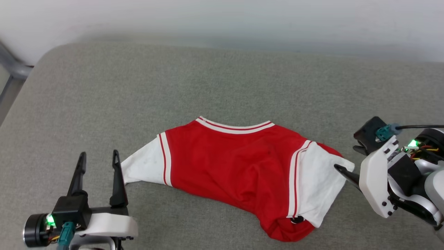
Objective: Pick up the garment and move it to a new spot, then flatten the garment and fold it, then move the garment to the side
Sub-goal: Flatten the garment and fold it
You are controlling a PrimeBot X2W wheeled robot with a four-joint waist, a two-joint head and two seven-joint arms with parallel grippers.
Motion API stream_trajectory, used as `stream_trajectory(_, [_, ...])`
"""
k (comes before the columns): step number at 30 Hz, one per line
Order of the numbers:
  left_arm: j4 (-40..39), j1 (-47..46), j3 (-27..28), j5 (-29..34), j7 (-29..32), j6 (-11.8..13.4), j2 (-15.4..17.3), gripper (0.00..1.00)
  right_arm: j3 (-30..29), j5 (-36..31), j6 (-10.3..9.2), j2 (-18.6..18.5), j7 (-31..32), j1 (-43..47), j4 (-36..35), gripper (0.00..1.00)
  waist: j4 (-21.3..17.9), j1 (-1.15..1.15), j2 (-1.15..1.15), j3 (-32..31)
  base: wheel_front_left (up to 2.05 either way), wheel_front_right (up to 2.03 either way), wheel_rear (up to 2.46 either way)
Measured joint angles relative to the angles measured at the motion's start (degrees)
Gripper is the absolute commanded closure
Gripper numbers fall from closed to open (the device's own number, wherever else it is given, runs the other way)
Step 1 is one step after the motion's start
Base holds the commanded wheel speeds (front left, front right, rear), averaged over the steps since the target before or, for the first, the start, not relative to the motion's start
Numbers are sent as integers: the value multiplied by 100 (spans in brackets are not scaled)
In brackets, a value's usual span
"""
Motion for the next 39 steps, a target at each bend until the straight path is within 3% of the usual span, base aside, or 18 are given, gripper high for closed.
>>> stream_trajectory(10, [-33, -357, 169, 341, 0, -363, -438, 0, 1133, 319, 0, -123, 509, -783, 818, 0, 274, 0, 0, 648, 0, 0, 0])
stream_trajectory(17, [8, -530, 301, 483, 0, -548, -627, 0, 1792, 566, -3, -127, 324, -1165, 1406, 0, 419, -1, 0, 993, 0, 0, 0])
stream_trajectory(18, [15, -531, 322, 491, 0, -563, -639, 0, 1863, 613, -4, -130, 254, -1204, 1438, 27, 415, -1, 0, 1009, 0, 0, 0])
stream_trajectory(19, [33, -531, 342, 503, 0, -573, -658, 0, 1935, 650, -4, -131, 169, -1256, 1465, 68, 398, -1, 0, 1012, 0, 0, 0])
stream_trajectory(20, [49, -532, 360, 530, 0, -601, -683, 0, 1997, 659, -4, -130, 19, -1283, 1475, 100, 379, -1, 0, 1006, 0, 0, 0])
stream_trajectory(28, [177, -458, 531, 637, 0, -721, -755, 0, 1954, 910, 0, -8, -1204, -1304, 1458, 100, 194, 0, 0, 702, 0, 0, 0])
stream_trajectory(39, [270, -63, 686, 705, 0, -822, -804, 0, 678, 1337, 0, -539, -1918, -6, 1355, 100, -146, 0, 0, 167, 0, 0, 0])
